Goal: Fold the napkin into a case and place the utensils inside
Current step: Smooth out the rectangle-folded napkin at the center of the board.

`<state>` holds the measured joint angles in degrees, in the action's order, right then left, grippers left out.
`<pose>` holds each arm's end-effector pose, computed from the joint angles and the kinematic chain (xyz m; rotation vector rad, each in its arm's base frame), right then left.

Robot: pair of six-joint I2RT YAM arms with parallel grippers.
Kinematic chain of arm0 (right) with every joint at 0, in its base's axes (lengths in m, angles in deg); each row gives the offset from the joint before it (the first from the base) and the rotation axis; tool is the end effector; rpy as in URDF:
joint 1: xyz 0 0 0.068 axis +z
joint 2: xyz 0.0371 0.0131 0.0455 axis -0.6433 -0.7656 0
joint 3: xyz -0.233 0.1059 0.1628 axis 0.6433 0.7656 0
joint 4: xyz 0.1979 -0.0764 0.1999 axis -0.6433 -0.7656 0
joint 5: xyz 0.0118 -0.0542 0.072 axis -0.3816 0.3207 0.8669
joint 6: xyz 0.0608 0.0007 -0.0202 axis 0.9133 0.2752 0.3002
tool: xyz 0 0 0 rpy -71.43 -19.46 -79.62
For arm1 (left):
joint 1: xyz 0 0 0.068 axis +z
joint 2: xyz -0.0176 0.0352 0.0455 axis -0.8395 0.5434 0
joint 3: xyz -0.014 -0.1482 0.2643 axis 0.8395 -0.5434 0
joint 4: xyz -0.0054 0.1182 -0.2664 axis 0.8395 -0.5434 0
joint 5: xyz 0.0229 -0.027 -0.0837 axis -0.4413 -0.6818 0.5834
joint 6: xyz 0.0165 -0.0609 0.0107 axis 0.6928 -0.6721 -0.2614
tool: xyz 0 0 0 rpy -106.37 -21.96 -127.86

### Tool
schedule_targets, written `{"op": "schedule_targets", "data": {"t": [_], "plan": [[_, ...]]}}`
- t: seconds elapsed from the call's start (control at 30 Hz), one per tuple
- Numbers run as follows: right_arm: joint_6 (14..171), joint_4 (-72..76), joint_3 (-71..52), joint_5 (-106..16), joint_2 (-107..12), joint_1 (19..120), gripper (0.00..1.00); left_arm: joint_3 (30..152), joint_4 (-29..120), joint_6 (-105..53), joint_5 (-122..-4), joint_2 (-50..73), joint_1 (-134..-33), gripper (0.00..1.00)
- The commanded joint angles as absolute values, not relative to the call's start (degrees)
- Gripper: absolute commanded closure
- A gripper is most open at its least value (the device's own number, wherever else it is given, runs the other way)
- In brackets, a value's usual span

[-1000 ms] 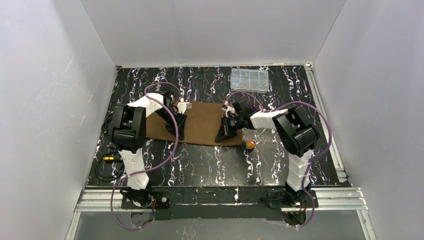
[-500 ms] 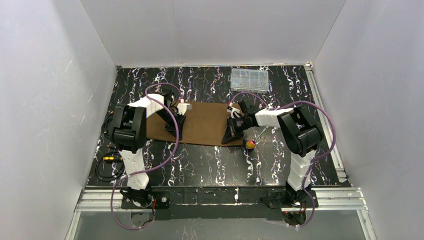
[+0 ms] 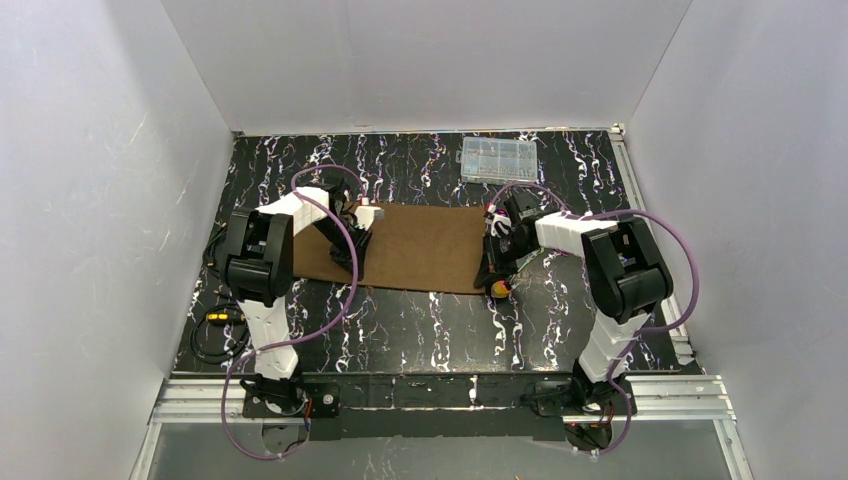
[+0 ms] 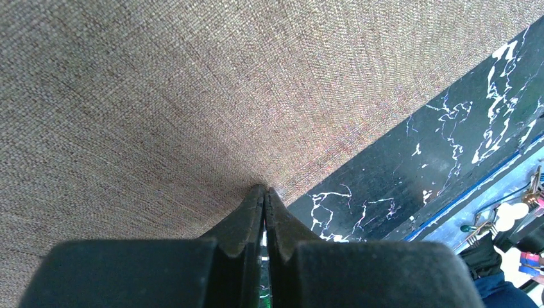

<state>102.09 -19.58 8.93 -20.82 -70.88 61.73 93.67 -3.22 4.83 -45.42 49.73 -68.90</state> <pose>0.3303 0.1598 0.1290 -0.2814 2.8299 0.9407 0.3880 -0.1033 0.1420 0.8186 2.8373 -0.6667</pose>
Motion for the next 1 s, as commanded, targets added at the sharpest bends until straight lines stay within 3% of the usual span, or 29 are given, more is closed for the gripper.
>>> {"op": "schedule_targets", "data": {"t": [0.0,0.33,0.53,0.77,0.97], "plan": [[98.06,-26.09,10.30,-31.13,-69.46,60.70,0.99,94.34,-1.76,7.27,-52.39,51.42,-68.42,0.99],[96.42,-33.82,4.48,-39.57,-64.44,60.73,0.99,95.32,-2.28,7.13,-51.54,51.30,-68.42,0.99],[101.57,-32.00,-7.81,-40.33,-65.36,70.16,0.99,96.09,-3.08,6.62,-49.96,50.91,-68.42,0.98],[110.05,-16.70,-3.42,-36.38,-72.58,74.83,0.99,99.60,-5.75,5.30,-44.08,47.15,-68.42,0.82],[111.55,-11.48,1.58,-37.22,-75.24,74.79,0.99,102.51,-7.91,2.76,-39.32,45.50,-68.91,0.78]]}}
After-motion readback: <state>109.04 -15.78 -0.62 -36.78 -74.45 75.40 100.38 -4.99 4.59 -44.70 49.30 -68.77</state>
